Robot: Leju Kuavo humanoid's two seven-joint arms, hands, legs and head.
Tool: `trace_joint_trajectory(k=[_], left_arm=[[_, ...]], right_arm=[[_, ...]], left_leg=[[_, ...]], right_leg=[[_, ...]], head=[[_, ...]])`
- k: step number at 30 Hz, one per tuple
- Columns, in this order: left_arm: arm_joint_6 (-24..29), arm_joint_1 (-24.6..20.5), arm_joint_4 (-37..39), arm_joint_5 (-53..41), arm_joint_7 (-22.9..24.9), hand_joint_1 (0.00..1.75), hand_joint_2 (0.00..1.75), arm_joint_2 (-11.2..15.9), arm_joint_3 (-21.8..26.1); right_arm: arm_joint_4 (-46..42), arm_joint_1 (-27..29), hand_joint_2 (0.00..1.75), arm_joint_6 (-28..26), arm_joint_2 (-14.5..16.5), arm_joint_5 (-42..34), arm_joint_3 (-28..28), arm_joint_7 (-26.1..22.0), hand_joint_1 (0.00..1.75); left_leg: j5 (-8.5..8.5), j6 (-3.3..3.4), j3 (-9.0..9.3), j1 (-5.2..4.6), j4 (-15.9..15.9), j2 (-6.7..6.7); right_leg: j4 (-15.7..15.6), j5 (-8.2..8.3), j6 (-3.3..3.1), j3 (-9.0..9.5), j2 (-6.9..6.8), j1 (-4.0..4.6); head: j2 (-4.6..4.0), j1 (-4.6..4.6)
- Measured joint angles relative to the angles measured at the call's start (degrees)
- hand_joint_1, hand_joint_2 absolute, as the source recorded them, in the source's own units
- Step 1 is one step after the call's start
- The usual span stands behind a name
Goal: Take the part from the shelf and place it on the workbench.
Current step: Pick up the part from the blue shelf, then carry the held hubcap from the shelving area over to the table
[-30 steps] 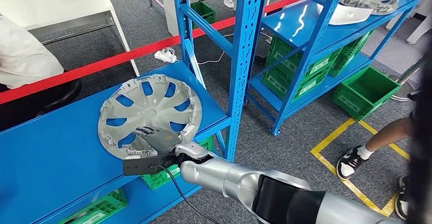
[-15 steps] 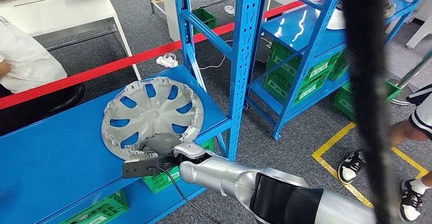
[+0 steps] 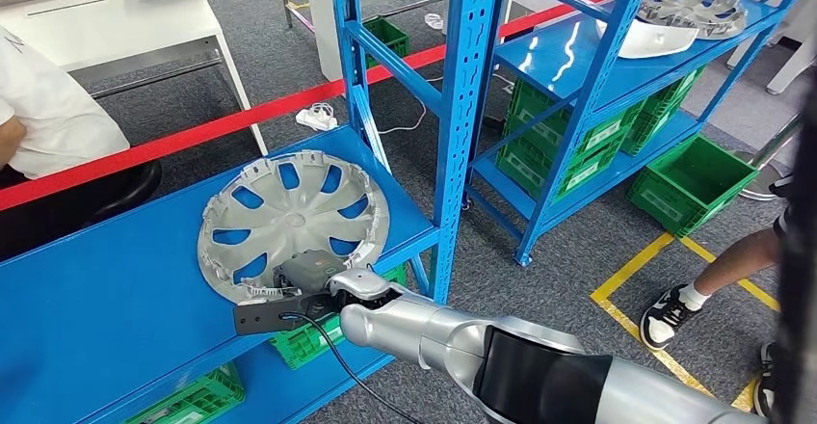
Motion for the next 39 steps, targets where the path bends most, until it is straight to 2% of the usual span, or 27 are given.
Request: trace_joint_trajectory(k=[3,7,11,15,19,23,28,39], left_arm=[[0.03,0.1,0.01,0.1,-0.07,0.0,0.0,0.0,0.21],[0.32,0.5,0.02,0.34,-0.78,0.0,1.75,0.0,0.79],[1.04,1.28,0.04,0.06,-1.34,0.0,1.75,0.05,1.11],[1.13,1.55,0.05,-0.87,-1.94,0.0,1.75,0.01,1.33],[1.13,1.56,0.06,-1.05,-2.52,0.0,1.75,0.01,1.38],[1.54,1.52,0.07,-1.03,-3.28,0.0,1.75,-0.02,1.45],[1.99,1.48,0.08,-1.02,-3.31,0.0,1.75,-0.1,1.81],[3.71,1.47,0.08,-0.61,-3.72,0.0,1.75,-0.19,2.72]], right_arm=[[-0.09,-0.1,1.75,-0.99,-0.01,-0.21,0.02,-0.42,1.75],[-2.44,0.01,1.75,-6.13,-0.26,-1.15,-0.25,-3.54,1.75],[-15.38,2.1,1.75,-11.71,-2.56,-2.35,-1.85,-7.07,1.75],[-31.06,3.63,1.75,-12.22,-4.87,-2.76,-2.77,-8.15,1.75],[-40.33,4.54,1.75,-12.58,-6.26,-2.91,-3.07,-9.37,1.75],[-46.61,4.98,1.75,-13.58,-7.46,-3.15,-3.27,-11.84,1.75],[-51.99,5.5,1.75,-13.63,-8.16,-3.45,-3.27,-12.33,1.75],[-55.44,6.53,1.75,-14.17,-9.63,-4.09,-3.26,-12.64,1.75]], left_leg=[[-0.04,-0.01,0.01,0.0,0.0,0.0],[0.0,-0.01,-0.06,0.0,0.0,-0.02],[0.18,-0.03,-0.65,-0.04,0.01,0.12],[0.28,-0.02,-1.23,-0.04,0.01,0.18],[0.27,-0.03,-1.58,-0.03,0.0,0.03],[0.25,-0.05,-1.73,-0.03,-0.01,0.09],[0.25,-0.05,-1.77,-0.03,-0.01,0.06],[0.25,-0.04,-1.81,-0.04,-0.01,0.06]], right_leg=[[0.0,-0.04,0.0,0.02,0.0,0.0],[0.0,-0.01,0.05,-0.01,-0.01,0.04],[0.03,0.34,0.09,-0.67,0.21,0.09],[0.04,0.48,0.06,-1.31,0.32,0.09],[0.04,0.41,0.02,-1.6,0.18,0.1],[0.04,0.39,0.02,-1.78,0.23,0.1],[0.04,0.37,0.01,-1.85,0.21,0.1],[0.04,0.37,0.02,-1.84,0.17,0.1]], head=[[0.0,-0.01],[0.0,0.0],[0.0,0.0],[0.0,0.0],[0.0,0.0],[0.0,-0.01],[0.0,0.0],[0.0,0.01]])
